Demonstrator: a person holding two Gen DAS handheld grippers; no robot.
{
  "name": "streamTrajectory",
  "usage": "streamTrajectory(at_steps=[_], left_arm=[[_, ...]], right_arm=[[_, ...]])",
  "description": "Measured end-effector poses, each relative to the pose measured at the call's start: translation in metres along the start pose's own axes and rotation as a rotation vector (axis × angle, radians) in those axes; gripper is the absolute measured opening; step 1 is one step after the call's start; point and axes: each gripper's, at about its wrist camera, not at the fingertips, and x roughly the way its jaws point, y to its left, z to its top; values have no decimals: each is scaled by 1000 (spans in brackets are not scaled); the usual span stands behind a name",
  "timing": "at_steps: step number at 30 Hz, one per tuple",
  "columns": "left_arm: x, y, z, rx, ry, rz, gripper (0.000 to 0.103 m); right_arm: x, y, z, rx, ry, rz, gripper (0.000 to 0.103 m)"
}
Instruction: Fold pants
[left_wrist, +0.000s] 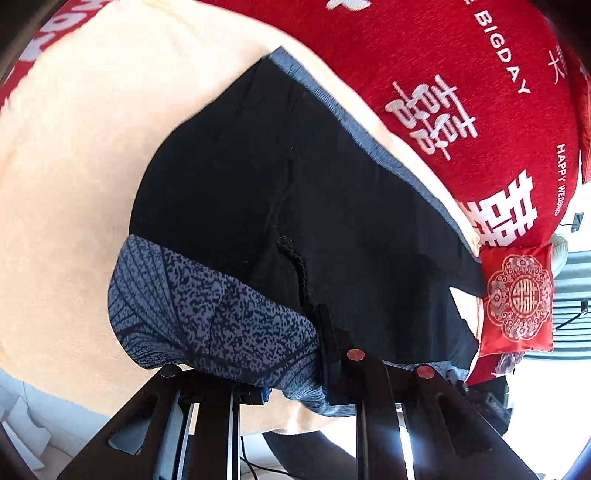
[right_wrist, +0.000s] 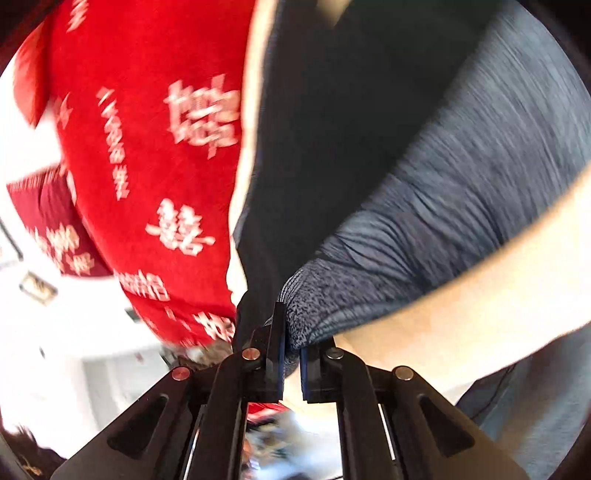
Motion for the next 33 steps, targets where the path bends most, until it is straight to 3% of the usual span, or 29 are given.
streamTrajectory(at_steps=[7, 14, 18, 20, 22, 25, 27, 28, 29, 30, 33], left_arm=[[-16, -43, 38, 34, -96, 39, 21], [6, -81, 121, 42, -189, 91, 21], [50, -85, 171, 42, -211, 171, 22], [77, -80, 192, 17, -199, 246, 30], [99, -76, 206, 0, -178, 286, 31], [102, -78, 211, -5, -174, 317, 31], [88, -83, 206, 12, -187, 323, 33], [79, -86, 202, 23, -195, 331, 46], [66, -89, 196, 38, -222, 368, 54], [55, -88, 193, 53, -254, 409, 63], [35, -93, 183, 85, -272, 458, 63]], right_arm=[[6, 77, 68, -216, 120, -65, 7], [68, 138, 165, -302, 249, -126, 9], [124, 136, 229, -310, 326, -202, 11], [151, 123, 251, -308, 354, -271, 12], [174, 105, 266, -296, 372, -333, 12], [186, 94, 275, -264, 379, -353, 14], [182, 104, 270, -297, 390, -345, 36], [178, 111, 267, -329, 387, -351, 63], [174, 121, 261, -367, 384, -358, 82], [168, 131, 256, -404, 375, -372, 83], [154, 159, 239, -513, 337, -427, 81]])
